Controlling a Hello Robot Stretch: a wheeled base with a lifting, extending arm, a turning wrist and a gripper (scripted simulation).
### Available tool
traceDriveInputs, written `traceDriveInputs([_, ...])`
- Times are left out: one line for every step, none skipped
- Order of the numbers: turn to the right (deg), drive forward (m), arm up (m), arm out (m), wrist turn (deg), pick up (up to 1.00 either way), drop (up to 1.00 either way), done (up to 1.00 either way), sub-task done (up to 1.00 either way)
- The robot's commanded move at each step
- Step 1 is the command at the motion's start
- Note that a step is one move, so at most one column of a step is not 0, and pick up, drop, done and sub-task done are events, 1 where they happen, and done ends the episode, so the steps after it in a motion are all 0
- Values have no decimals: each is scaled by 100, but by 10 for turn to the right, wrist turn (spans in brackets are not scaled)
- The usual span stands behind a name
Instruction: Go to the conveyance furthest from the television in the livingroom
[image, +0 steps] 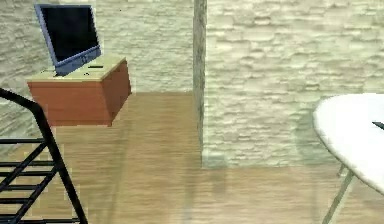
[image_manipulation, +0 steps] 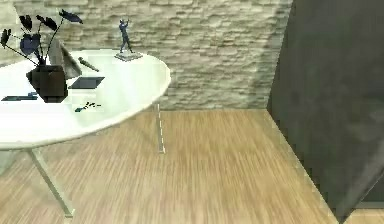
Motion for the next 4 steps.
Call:
traceDriveInputs([0, 90, 0, 0, 0, 0, 0, 0, 0])
traceDriveInputs([-420, 0, 0, 0, 0, 0, 0, 0, 0])
traceDriveInputs([0, 100, 0, 0, 0, 0, 0, 0, 0])
traceDriveInputs([-60, 0, 0, 0, 0, 0, 0, 0, 0])
